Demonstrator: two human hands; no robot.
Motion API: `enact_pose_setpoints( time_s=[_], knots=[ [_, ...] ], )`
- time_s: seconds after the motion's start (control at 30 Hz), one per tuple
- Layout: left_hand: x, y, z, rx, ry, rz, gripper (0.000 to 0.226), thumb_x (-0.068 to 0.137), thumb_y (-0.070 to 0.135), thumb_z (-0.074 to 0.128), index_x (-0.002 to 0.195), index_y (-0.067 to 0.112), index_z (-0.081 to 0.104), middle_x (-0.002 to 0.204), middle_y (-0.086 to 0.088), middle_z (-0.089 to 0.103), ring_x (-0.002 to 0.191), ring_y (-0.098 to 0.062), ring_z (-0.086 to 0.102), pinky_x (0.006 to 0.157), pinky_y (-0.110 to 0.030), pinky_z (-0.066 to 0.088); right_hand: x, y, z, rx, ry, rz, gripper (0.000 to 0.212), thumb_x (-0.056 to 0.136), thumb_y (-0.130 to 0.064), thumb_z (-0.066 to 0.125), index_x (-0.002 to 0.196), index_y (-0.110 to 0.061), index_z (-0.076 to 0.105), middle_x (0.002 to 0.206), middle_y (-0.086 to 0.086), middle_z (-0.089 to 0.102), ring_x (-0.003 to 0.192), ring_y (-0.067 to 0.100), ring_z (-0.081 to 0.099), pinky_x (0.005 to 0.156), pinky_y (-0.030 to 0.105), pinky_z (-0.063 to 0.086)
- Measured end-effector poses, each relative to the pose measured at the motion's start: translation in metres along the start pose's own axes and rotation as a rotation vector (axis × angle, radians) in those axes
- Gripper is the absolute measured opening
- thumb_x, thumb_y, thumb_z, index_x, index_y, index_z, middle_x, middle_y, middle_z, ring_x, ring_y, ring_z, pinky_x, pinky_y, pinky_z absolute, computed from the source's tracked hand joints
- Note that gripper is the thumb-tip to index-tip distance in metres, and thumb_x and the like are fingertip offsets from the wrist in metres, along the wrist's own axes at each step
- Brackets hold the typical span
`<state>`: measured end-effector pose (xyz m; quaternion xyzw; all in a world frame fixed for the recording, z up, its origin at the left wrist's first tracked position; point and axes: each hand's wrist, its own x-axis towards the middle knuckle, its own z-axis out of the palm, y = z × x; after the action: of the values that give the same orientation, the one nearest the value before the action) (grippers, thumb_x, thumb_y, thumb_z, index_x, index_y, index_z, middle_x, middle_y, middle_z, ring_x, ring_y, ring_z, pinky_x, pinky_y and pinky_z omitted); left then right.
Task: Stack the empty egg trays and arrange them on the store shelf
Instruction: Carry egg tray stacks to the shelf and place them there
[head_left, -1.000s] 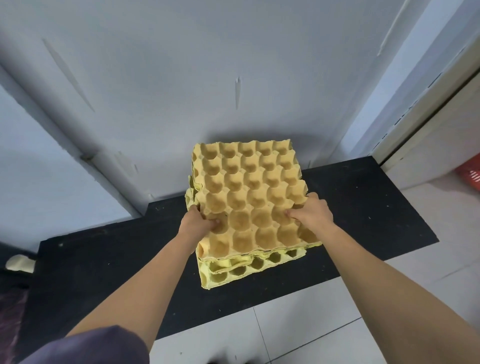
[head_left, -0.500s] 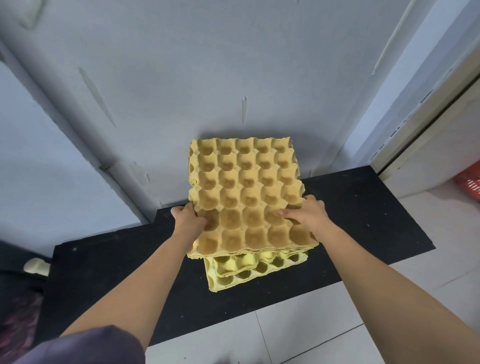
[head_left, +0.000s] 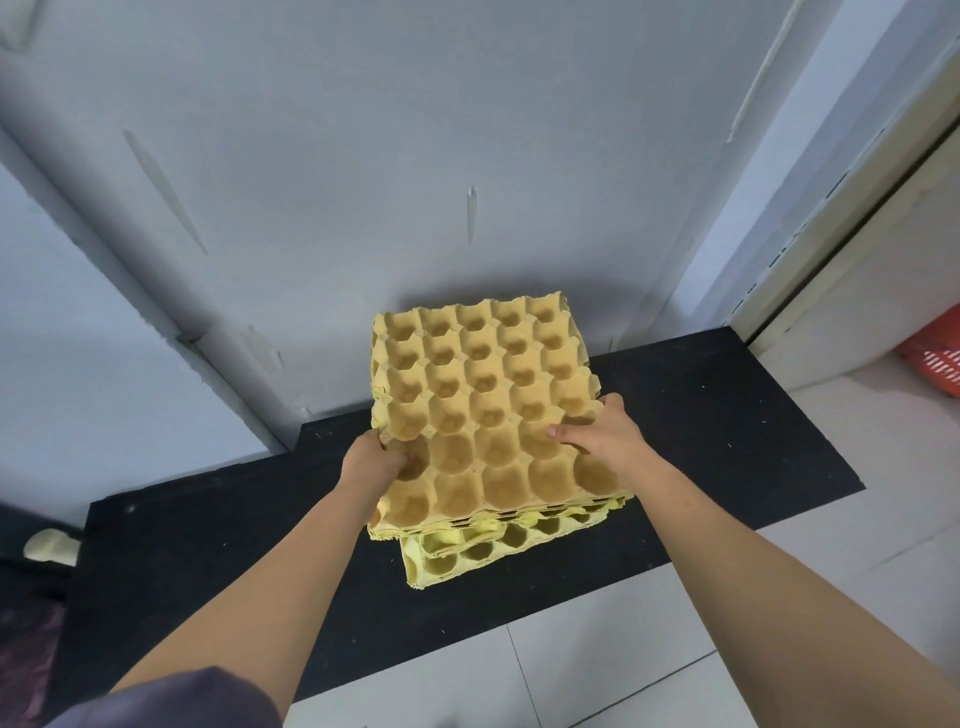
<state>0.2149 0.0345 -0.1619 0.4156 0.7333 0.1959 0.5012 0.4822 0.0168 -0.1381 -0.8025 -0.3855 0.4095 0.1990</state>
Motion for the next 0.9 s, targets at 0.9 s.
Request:
enact_pose_setpoints(
  time_s=[0.9],
  knots=[
    [0.022,-0.010,-0.018,0.234,-0.046,-0.057,0.035,0.084,0.027,0.060,0.115,0.009,0.059,0.110,-0.012,0.061,0.096,-0.027,0.058,0.083,-0.039,0.051,0.009,-0.006,0.016,-0.021,-0.069,0.001,0.090,0.072,-0.040,0.080,0.137,-0.018,0.022,0.134,0.007,0.044,0.123,0.030,0.046,0.094,0.043,0.041]
  ],
)
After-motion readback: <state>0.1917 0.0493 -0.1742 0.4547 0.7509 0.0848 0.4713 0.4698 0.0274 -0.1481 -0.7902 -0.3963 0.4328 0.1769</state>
